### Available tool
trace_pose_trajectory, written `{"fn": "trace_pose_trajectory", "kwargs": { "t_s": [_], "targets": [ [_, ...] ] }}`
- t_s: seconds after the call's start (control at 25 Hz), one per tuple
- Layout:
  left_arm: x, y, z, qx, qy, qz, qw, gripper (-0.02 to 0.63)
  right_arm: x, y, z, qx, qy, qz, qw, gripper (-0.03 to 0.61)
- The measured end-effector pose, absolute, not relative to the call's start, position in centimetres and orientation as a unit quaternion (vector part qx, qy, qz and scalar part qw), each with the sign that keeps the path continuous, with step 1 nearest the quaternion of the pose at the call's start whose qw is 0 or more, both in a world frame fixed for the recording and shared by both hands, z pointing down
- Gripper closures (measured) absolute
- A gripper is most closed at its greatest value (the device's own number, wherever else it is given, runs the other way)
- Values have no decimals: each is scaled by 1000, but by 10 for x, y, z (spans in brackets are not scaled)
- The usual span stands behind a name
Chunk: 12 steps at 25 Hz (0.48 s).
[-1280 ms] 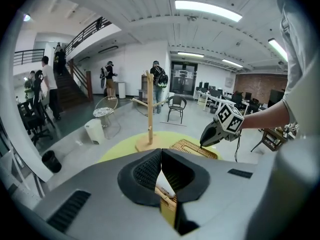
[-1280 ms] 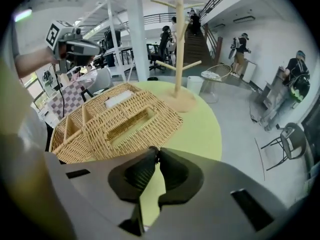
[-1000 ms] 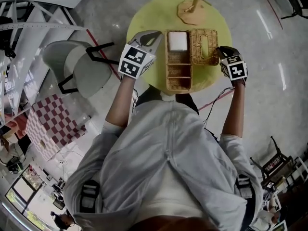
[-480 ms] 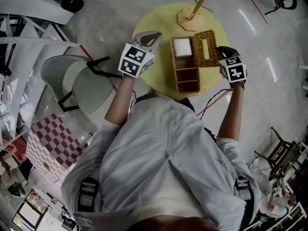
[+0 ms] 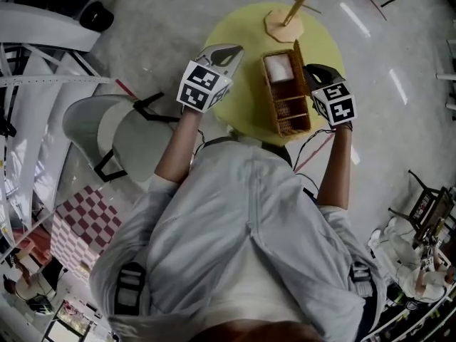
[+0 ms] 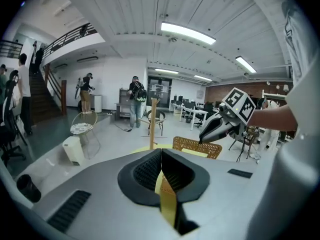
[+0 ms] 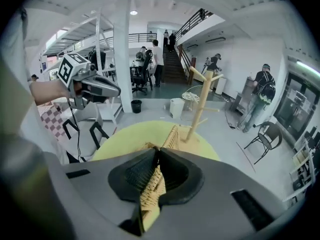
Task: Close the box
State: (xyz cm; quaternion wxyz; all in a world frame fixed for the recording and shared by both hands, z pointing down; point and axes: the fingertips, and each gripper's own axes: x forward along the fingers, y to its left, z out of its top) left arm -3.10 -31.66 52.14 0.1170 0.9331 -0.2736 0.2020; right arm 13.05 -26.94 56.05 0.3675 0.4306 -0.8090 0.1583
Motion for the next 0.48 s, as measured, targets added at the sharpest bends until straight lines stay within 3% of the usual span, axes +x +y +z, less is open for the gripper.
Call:
{"fn": "trace_pose_trajectory", "kwargs": {
  "t_s": [0.24,0.48],
  "targets": [
    [-42,-315,527,936,-263,204,120,584,78,-263,588,387,-833,182,353,537],
    [-59,-313,536,931,-273,207,129,584,42,-257,637,341,-833,191,393,538]
  ]
}}
